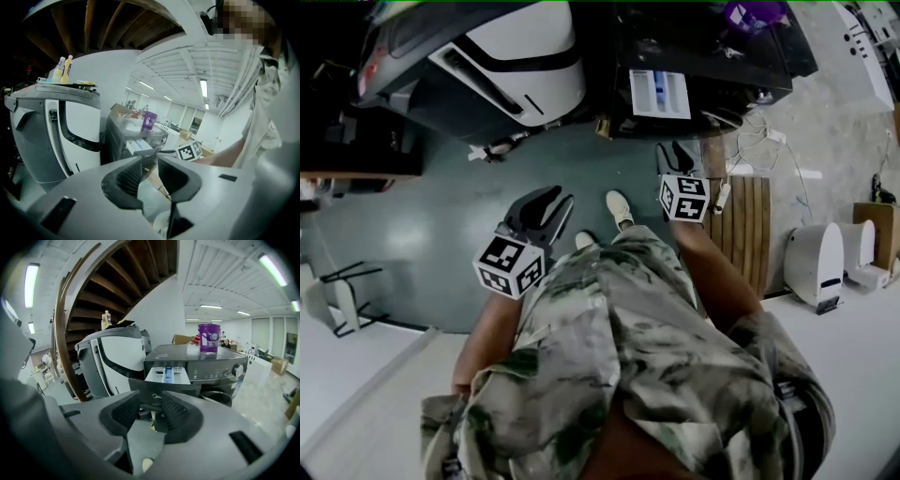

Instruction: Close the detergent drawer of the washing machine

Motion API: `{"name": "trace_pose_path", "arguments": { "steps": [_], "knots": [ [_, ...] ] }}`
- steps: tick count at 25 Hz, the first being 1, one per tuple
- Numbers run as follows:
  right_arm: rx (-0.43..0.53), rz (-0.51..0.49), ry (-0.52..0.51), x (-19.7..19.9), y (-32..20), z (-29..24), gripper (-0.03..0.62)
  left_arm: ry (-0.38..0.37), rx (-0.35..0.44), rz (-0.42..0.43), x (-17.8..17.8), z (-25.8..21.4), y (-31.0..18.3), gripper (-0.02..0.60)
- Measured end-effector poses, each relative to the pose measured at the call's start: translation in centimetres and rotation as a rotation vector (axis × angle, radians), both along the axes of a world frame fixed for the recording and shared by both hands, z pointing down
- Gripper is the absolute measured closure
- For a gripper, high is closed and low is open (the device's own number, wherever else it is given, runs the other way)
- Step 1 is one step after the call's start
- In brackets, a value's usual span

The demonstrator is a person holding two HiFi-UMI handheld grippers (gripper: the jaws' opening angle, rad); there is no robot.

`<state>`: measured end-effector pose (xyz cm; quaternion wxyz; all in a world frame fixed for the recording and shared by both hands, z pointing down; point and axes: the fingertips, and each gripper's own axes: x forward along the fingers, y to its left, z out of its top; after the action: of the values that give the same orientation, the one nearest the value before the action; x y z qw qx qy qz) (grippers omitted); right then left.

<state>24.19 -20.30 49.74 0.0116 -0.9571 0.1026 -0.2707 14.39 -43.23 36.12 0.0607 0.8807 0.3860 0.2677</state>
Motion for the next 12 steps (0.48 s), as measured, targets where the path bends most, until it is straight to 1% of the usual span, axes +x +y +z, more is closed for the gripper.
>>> {"name": "trace_pose_path", "arguments": {
  "steps": [2,6,12],
  "knots": [
    [0.006,0.027,-0.007,1.3,0.7,0.6,0.424,-0.005,-0.004,0.013,0.9,-0.2,0.7,0.466],
    [0.0,0.05,-0.02,3.2,1.9,1.8,0.411,-0.026,-0.007,0.024,2.4,0.2,1.2,0.466],
    [0.005,0.073,-0.047,5.0,2.9,3.6,0.405,-0.029,0.016,0.031,4.3,0.5,1.3,0.466]
  ]
}}
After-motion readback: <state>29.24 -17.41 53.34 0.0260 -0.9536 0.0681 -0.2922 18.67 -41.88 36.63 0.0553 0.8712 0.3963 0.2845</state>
